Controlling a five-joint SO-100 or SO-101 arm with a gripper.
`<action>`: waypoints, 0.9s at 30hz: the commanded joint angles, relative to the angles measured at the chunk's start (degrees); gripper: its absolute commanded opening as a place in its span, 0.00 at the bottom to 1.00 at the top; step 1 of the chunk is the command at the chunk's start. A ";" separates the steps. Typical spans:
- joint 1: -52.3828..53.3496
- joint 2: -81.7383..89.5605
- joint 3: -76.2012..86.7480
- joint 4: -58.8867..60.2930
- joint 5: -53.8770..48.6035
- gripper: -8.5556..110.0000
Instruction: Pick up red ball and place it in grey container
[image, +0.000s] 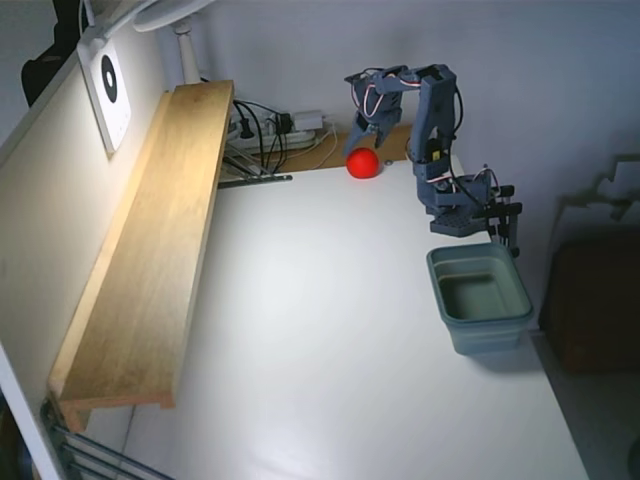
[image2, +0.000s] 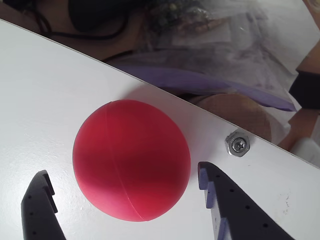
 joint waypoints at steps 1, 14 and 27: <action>0.49 0.69 -2.09 0.29 0.09 0.39; 0.49 -2.92 -4.99 -0.42 0.09 0.39; 0.49 -5.35 -7.08 -0.76 0.09 0.39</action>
